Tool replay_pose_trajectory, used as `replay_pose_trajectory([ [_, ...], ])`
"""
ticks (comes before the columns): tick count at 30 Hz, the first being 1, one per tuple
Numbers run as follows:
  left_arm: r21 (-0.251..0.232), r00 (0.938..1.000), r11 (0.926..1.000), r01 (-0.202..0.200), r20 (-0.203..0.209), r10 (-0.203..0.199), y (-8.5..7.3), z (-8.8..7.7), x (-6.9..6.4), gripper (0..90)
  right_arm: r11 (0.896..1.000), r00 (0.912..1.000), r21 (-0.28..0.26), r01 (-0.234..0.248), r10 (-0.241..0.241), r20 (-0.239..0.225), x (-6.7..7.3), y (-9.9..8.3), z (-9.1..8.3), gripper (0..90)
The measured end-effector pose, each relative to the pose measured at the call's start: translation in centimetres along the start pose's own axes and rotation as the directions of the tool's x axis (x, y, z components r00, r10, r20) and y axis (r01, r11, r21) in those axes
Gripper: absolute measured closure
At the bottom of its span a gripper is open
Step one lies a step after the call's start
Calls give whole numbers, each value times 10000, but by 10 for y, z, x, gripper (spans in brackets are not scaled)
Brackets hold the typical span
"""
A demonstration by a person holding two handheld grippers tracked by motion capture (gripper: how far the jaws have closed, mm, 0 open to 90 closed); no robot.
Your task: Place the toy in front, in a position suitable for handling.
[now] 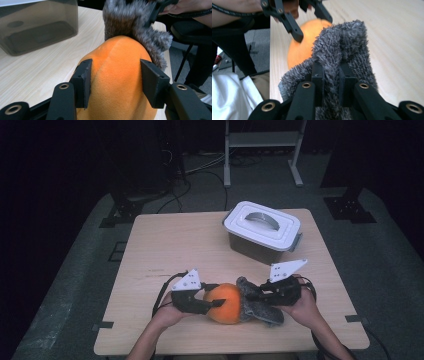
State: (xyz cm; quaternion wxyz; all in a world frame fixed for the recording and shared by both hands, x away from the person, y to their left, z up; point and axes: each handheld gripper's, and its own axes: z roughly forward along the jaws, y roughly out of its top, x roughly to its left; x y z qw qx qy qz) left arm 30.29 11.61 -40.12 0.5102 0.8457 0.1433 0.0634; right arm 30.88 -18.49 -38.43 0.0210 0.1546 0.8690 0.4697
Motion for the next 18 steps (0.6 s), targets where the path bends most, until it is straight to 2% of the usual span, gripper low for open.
replay_pose_trajectory([
  [3,-43,9999,9999,120,116,-119,-2,1,2,415,9994,9991,182,-301,306,-303,-5,-8,6,775],
  [6,-69,9995,9996,288,96,-287,-3,0,6,302,9985,9981,348,-420,435,-434,-7,-12,7,775],
  [7,70,9988,9992,405,262,-407,-5,1,8,231,9978,9978,514,-416,441,-490,-8,-15,8,774],
  [9,71,9980,9984,561,302,-563,-9,1,10,215,9974,9976,572,-447,476,-499,-8,-16,8,775],
  [12,246,9921,9940,1063,652,-1077,-16,4,17,162,9962,9973,701,-512,548,-496,-11,-19,7,774],
  [15,185,9869,9918,1265,984,-1277,-21,8,18,169,9946,9969,816,-638,673,-411,-15,-22,5,774],
  [16,153,9882,9934,1133,1015,-1143,-21,8,17,225,9946,9968,813,-649,685,-422,-16,-23,5,774],
  [18,70,9920,9954,952,826,-954,-17,6,15,314,9945,9970,803,-667,695,-333,-16,-23,4,774],
])
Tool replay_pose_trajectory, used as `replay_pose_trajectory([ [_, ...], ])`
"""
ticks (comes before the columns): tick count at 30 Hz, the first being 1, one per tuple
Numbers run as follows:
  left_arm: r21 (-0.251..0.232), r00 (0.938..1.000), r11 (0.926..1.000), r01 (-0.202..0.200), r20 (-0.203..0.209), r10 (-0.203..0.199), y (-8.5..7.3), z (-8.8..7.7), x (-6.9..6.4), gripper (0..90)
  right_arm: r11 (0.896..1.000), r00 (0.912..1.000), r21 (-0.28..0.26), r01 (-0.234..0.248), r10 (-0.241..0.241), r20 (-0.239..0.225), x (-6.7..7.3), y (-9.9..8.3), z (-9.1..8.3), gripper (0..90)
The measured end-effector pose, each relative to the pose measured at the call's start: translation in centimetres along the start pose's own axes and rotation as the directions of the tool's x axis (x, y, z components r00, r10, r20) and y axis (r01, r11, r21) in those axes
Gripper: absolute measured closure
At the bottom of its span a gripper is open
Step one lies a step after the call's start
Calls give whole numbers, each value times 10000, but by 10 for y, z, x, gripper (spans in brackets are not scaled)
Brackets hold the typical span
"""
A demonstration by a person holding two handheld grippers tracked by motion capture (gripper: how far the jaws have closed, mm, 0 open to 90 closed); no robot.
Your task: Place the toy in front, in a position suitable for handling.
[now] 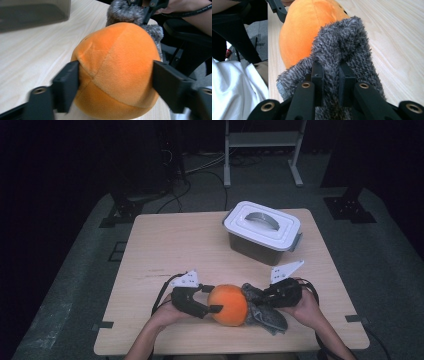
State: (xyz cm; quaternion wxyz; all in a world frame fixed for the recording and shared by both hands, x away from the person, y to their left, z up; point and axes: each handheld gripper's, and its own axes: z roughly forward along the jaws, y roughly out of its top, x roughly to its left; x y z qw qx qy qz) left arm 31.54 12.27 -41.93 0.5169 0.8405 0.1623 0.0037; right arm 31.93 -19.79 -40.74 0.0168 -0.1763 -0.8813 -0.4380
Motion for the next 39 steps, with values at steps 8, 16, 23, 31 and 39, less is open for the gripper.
replay_pose_trajectory([
  [8,-82,9962,9995,-306,-817,298,17,-10,-10,429,9864,9986,-1587,437,-381,377,13,19,-16,782],
  [16,9,9966,9981,-614,-551,613,16,-4,-15,354,9971,9979,-458,613,-602,249,14,14,8,779],
  [23,-157,9987,9999,38,-514,-46,5,4,-3,117,9995,9995,-56,322,-322,-69,3,2,2,772],
  [31,-256,10000,9997,-45,-24,45,4,10,-6,257,10000,9999,-30,-22,22,166,-4,-2,1,772],
  [39,70,9920,10000,41,-1265,-31,17,-1,-12,408,9959,9988,-902,105,-63,476,0,6,-5,781],
])
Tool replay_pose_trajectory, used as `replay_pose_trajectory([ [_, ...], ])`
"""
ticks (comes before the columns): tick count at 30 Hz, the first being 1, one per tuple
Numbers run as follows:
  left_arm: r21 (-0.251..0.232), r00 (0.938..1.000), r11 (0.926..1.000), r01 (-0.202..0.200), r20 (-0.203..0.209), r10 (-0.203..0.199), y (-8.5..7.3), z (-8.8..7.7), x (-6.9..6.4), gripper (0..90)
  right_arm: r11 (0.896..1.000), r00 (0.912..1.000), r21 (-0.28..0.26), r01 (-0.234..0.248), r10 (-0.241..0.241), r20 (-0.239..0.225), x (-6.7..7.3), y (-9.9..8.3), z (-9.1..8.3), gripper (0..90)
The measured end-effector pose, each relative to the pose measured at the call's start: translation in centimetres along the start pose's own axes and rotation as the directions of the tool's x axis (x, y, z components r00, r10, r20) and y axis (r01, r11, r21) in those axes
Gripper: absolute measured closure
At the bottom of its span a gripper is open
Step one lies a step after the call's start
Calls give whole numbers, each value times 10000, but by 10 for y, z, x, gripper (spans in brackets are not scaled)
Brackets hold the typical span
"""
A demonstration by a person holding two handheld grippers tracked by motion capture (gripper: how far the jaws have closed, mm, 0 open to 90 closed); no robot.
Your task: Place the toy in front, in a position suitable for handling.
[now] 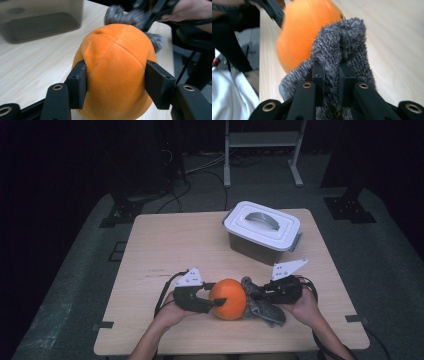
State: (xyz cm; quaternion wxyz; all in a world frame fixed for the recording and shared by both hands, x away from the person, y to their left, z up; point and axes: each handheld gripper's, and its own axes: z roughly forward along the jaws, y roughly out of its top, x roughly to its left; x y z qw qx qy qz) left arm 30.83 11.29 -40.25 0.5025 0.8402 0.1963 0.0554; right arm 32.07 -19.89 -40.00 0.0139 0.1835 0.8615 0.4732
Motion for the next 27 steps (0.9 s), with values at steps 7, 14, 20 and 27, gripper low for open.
replay_pose_trajectory([
  [7,300,9997,9993,-241,-12,241,6,2,-10,398,9980,9989,-557,289,-309,-356,13,12,5,776],
  [14,-298,9993,9996,15,380,-4,5,-4,-2,260,10000,9985,40,77,-75,-540,4,0,6,774],
  [20,-212,9975,9997,-81,705,95,-6,11,1,135,9991,9957,417,-11,50,-925,0,-7,4,771],
  [27,157,9758,9955,-937,1996,887,-6,8,-7,254,9988,9992,418,-237,249,-297,-6,-9,3,765],
])
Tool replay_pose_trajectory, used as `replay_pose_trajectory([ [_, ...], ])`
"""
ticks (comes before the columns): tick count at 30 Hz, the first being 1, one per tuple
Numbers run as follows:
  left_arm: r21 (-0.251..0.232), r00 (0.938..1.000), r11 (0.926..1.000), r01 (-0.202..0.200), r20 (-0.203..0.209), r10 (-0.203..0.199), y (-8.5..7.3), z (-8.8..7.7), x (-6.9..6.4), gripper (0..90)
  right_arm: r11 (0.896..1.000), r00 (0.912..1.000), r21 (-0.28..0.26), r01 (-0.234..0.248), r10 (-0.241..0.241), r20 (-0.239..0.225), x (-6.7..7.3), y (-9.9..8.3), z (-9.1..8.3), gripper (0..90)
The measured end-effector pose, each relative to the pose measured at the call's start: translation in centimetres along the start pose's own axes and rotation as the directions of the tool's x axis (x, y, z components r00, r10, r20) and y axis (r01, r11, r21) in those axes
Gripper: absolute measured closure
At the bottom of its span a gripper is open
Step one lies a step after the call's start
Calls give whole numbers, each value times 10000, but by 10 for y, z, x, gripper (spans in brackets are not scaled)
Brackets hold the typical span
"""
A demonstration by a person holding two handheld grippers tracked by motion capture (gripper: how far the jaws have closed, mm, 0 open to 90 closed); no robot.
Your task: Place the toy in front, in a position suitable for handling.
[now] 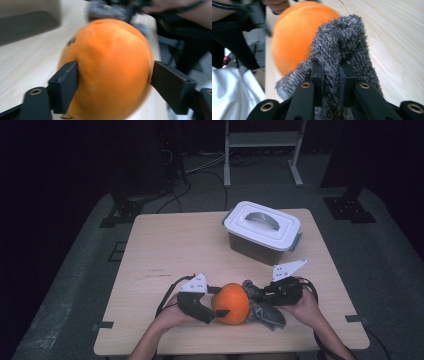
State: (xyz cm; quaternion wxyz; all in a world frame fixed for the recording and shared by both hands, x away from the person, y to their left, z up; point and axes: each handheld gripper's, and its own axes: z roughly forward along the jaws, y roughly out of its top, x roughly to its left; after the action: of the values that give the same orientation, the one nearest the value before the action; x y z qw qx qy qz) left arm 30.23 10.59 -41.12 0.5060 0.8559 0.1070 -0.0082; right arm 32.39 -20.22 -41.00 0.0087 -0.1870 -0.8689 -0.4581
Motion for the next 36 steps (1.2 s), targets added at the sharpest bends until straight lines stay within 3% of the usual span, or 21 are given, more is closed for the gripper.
replay_pose_trajectory([
  [2,-56,9997,9998,-195,111,195,0,-1,-2,290,9999,9997,28,-139,139,217,-3,-1,-1,764],
  [5,95,9968,9998,-196,-774,203,0,3,-3,331,9996,9995,-21,-273,273,161,-5,-3,0,767],
  [7,106,9950,9993,-351,-928,360,0,3,-4,365,9999,9996,67,-137,135,249,-2,0,0,769],
  [11,45,9944,9999,-119,-1053,123,-1,2,-2,410,9998,9997,-185,81,-76,239,2,6,-10,773],
  [14,-14,9953,9999,-141,-961,139,-1,4,-2,404,9961,9992,-842,276,-300,-272,10,15,-21,771],
  [17,-31,9955,9992,-398,-866,394,1,6,-4,348,9936,9967,-968,579,-631,-512,18,21,-21,769],
  [19,140,9933,9992,-373,-1092,386,1,7,-4,246,9960,9961,-554,705,-732,-487,19,20,-13,768],
  [21,148,9934,9995,-290,-1109,305,-1,10,-2,143,9969,9943,-563,554,-602,-877,16,18,-10,768],
  [25,103,9950,9993,-346,-930,354,-3,17,-1,100,9972,9939,-431,608,-645,-895,16,16,-9,766],
  [27,208,9947,9983,-543,-862,559,-2,19,-5,163,9975,9952,-465,534,-570,-791,17,17,-9,765],
  [31,343,9854,9944,-1002,-1350,1040,3,16,-11,375,9940,9946,-747,798,-844,-602,24,22,-13,769],
  [34,430,9727,9894,-1388,-1819,1444,6,11,-14,425,9911,9931,-848,1022,-1065,-487,29,26,-14,768],
  [36,373,9733,9894,-1406,-1778,1450,7,6,-12,430,9925,9946,-794,932,-965,-378,27,25,-13,767],
])
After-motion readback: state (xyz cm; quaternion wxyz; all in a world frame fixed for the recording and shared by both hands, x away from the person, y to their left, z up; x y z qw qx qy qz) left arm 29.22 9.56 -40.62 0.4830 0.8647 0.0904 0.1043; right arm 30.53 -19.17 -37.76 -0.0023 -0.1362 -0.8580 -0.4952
